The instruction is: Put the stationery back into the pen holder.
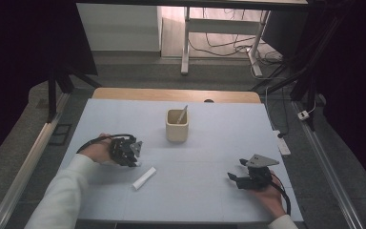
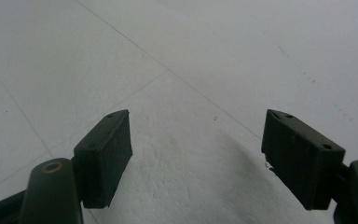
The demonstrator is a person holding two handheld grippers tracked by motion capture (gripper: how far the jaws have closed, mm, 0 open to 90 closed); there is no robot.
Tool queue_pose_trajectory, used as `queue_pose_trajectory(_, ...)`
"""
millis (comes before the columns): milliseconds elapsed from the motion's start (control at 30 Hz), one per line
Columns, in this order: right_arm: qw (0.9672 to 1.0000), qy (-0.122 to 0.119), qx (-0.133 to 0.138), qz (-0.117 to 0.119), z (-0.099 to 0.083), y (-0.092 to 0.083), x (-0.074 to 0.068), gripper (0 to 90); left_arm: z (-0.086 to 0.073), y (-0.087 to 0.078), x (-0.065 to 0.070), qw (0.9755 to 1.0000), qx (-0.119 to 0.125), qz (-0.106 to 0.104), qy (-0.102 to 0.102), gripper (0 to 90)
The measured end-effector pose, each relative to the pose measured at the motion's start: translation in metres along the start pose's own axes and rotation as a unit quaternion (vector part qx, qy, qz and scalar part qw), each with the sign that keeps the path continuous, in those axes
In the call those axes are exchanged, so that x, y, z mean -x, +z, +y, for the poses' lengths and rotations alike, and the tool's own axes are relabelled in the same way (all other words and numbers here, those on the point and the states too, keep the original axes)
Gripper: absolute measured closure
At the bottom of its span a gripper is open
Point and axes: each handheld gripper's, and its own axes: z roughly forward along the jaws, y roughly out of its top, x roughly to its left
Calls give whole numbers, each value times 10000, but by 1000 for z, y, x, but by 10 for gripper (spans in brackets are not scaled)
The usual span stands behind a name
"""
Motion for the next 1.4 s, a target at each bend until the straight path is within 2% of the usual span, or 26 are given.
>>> queue_pose_trajectory(200,10000,-2,-9,-2,0,0,0,235,-5,-13,-2,9987,267,111,-415,783)
queue_pose_trajectory(367,10000,-13,-12,-18,0,0,0,235,-8,-26,0,9958,497,230,-738,783)
queue_pose_trajectory(500,10000,-21,-14,-18,0,0,0,235,-8,-34,3,9937,646,312,-862,783)
queue_pose_trajectory(633,10000,-27,-15,-18,0,0,0,235,-7,-39,5,9925,694,422,-910,783)
queue_pose_trajectory(967,10000,-42,-14,-19,0,0,0,235,0,-54,11,9850,1040,714,-1179,782)
queue_pose_trajectory(1200,10000,-38,-11,-23,0,0,0,235,5,-64,13,9766,1263,867,-1512,782)
queue_pose_trajectory(1333,10000,-44,-12,-23,0,0,0,235,7,-69,13,9694,1423,965,-1750,782)
queue_pose_trajectory(1400,10000,-44,-2,-21,0,0,0,236,7,-72,13,9651,1557,978,-1865,782)
